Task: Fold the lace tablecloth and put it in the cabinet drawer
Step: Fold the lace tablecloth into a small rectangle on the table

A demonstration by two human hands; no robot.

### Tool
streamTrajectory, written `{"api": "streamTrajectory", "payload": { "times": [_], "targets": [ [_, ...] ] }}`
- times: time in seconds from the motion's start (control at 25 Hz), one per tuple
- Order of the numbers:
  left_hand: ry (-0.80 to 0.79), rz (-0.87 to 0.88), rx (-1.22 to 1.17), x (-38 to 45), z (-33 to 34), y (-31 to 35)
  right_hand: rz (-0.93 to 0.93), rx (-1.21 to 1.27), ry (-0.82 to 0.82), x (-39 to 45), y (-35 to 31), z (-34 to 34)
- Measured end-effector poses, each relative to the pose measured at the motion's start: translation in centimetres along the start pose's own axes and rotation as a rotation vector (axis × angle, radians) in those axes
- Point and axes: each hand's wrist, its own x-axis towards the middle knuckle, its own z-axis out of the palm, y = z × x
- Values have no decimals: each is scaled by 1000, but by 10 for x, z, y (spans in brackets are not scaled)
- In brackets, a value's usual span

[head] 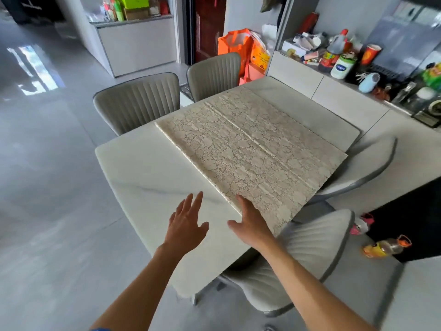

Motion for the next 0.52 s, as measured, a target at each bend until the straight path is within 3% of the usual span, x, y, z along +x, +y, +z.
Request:
{"api": "streamTrajectory", "payload": {
  "times": [0.28, 0.52],
  "targets": [
    [-80, 156, 54, 32, -63, -79, 166, 13, 36, 9, -51, 72],
    [-236, 262, 374, 110, -67, -115, 320, 31, 148, 95, -58, 108]
  ]
}}
